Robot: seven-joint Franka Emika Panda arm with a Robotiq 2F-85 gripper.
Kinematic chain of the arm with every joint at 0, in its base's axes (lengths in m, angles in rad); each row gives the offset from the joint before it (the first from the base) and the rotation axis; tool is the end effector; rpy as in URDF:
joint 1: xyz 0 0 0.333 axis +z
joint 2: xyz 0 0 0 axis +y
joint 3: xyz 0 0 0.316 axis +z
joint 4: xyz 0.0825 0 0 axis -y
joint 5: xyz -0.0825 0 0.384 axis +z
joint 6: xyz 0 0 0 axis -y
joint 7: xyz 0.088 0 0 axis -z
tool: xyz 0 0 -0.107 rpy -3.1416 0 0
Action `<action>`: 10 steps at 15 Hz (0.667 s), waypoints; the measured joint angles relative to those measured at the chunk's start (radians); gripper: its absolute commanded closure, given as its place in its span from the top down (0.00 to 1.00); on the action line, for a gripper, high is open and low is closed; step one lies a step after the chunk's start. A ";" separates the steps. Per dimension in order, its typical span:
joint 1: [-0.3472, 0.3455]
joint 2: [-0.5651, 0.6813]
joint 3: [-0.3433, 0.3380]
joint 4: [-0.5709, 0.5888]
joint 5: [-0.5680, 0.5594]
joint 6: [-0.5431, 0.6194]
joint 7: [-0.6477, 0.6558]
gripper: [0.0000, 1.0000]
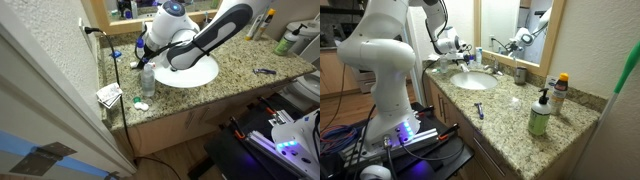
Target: Move the white tube to the right side of the sink counter
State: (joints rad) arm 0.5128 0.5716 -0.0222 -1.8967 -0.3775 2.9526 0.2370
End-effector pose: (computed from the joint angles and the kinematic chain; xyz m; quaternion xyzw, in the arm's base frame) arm 0.5773 0.3376 0.2485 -0.9232 -0.2926 -0.2491 0.0053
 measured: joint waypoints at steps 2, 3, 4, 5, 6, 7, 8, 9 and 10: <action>0.001 0.002 -0.002 0.001 0.007 0.000 -0.001 1.00; 0.002 0.004 -0.006 0.002 0.008 0.000 0.000 1.00; 0.006 0.010 -0.015 0.004 0.008 0.001 0.000 1.00; 0.010 0.017 -0.025 0.006 0.008 0.005 0.001 1.00; 0.014 0.023 -0.035 0.009 0.008 0.010 0.001 1.00; 0.017 0.029 -0.041 0.012 0.008 0.018 0.001 1.00; 0.018 0.036 -0.045 0.015 0.008 0.031 0.001 1.00; 0.020 0.043 -0.047 0.019 0.008 0.043 0.001 0.92; 0.021 0.049 -0.047 0.022 0.010 0.050 0.001 0.74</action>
State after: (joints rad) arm 0.5339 0.6203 -0.0690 -1.8750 -0.3677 3.0024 0.2381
